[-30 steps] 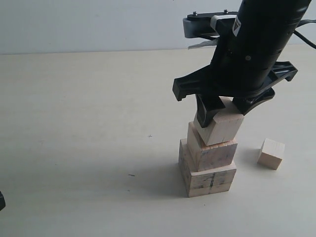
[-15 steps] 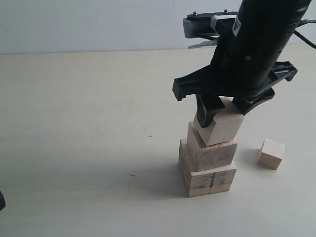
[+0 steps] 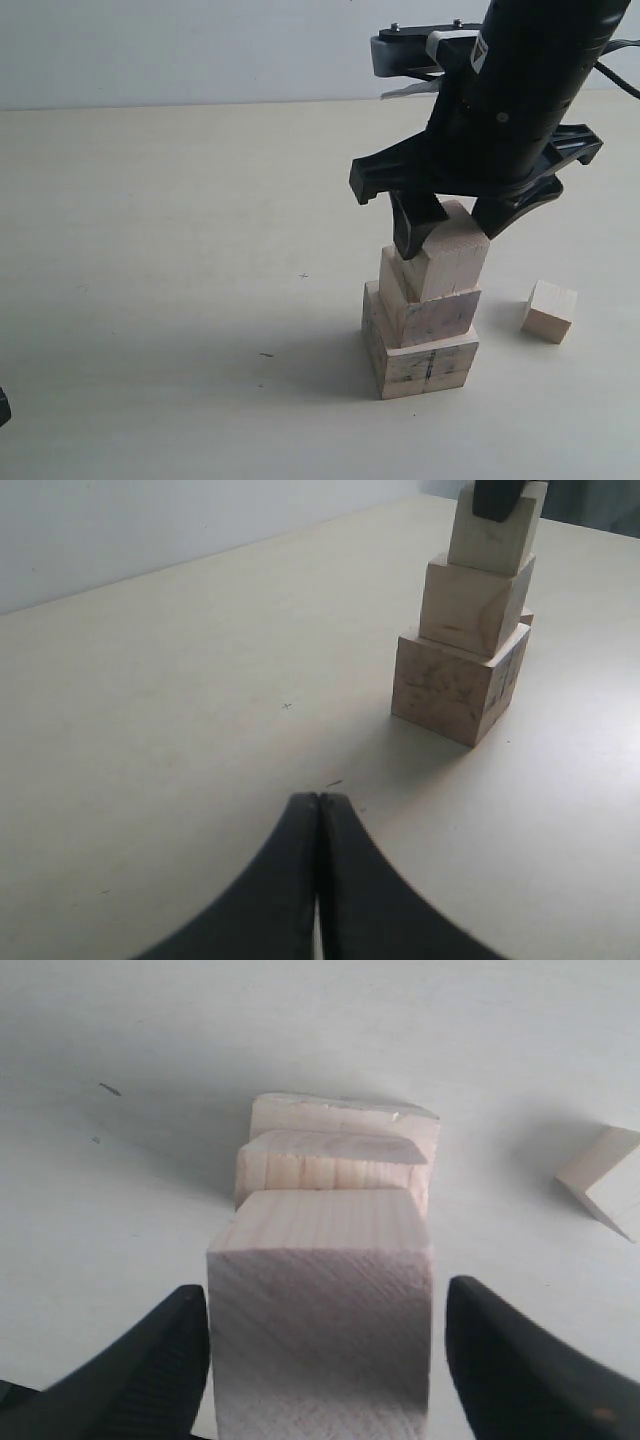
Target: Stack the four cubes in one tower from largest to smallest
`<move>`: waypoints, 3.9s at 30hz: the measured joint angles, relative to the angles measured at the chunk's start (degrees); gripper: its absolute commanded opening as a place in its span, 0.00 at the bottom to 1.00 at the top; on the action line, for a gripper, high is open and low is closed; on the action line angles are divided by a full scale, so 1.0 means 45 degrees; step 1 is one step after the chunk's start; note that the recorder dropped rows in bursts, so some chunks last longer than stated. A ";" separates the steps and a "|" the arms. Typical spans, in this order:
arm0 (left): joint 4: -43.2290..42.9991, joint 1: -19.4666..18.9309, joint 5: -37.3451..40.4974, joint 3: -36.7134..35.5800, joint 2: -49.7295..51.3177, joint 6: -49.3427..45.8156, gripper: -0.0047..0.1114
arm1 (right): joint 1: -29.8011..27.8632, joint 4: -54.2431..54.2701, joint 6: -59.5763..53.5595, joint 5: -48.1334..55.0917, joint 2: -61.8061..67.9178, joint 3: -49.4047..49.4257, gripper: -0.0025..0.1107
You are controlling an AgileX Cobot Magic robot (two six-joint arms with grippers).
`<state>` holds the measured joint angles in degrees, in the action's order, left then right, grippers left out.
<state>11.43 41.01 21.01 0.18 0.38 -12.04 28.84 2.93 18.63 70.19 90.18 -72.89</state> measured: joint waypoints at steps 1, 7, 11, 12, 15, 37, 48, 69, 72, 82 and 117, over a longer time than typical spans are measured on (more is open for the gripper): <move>0.0000 0.0000 0.0000 0.0000 0.0000 0.0000 0.04 | 0.0000 0.0000 0.0000 0.0000 0.0000 0.0000 0.60; 0.0000 0.0000 0.0000 0.0000 0.0000 0.0000 0.04 | 0.0000 0.0028 0.0000 0.0000 0.0000 0.0000 0.60; 0.0000 0.0000 0.0000 0.0000 0.0000 0.0000 0.04 | 0.0000 0.0054 0.0000 0.0000 0.0000 0.0000 0.60; 0.0000 0.0000 0.0000 0.0000 0.0000 0.0000 0.04 | 0.0000 0.0054 0.0000 0.0000 0.0000 0.0000 0.60; 0.0000 0.0000 0.0000 0.0000 0.0000 0.0000 0.04 | 0.0000 0.0075 0.0000 -0.0023 -0.0078 0.0000 0.60; 0.0000 0.0000 0.0000 0.0000 0.0000 0.0000 0.04 | 0.0000 -0.0354 -0.0307 -0.2340 -0.4916 0.1094 0.54; 0.0000 0.0000 0.0000 0.0000 0.0000 0.0000 0.04 | -0.0873 -0.1347 -0.0241 -0.3647 -0.8966 0.5346 0.51; 0.0000 0.0000 0.0000 0.0000 0.0000 0.0000 0.04 | -0.4527 -0.0491 -0.8739 -0.2321 -0.2401 0.5381 0.51; 0.0000 0.0000 0.0000 0.0000 0.0000 0.0000 0.04 | -0.4527 -0.0491 -0.9645 -0.3098 -0.1499 0.5066 0.51; 0.0000 0.0000 0.0000 0.0000 0.0000 0.0000 0.04 | -0.5010 -0.1365 -1.3356 -0.5361 -0.0241 0.4966 0.51; 0.0000 0.0000 0.0000 0.0000 0.0000 0.0000 0.04 | -0.5036 -0.1254 -1.3423 -0.6200 0.2025 0.4966 0.51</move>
<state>11.43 41.01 21.01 0.18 0.38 -12.04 6.18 -2.71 -41.77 42.29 99.30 -50.54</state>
